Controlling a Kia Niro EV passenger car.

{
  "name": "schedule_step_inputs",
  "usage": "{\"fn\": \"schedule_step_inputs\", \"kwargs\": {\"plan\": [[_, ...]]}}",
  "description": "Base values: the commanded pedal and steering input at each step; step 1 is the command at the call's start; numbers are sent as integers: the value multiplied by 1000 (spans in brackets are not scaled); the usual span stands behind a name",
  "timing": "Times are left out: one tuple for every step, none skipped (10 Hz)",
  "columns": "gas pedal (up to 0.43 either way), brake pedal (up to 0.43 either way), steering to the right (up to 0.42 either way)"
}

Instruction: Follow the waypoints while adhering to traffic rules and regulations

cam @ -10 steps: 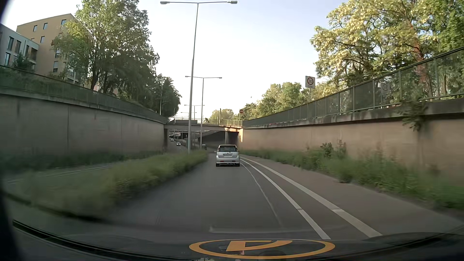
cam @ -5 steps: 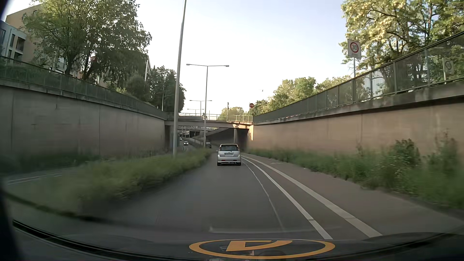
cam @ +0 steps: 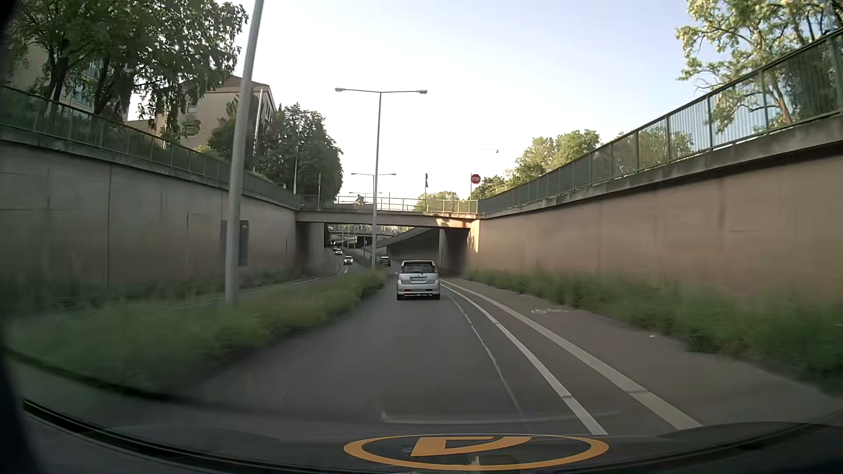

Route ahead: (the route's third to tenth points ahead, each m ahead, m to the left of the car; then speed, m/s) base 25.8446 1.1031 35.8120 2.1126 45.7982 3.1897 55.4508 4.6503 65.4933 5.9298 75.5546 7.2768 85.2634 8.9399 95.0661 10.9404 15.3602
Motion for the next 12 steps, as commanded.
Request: {"fn": "schedule_step_inputs", "kwargs": {"plan": [[98, 0, -15], [98, 0, -15], [98, 0, -15], [98, 0, -15], [98, 0, -15], [98, 0, -15], [98, 0, -15], [98, 0, -15], [98, 0, -15], [98, 0, -15], [98, 0, -15], [98, 0, -15]]}}
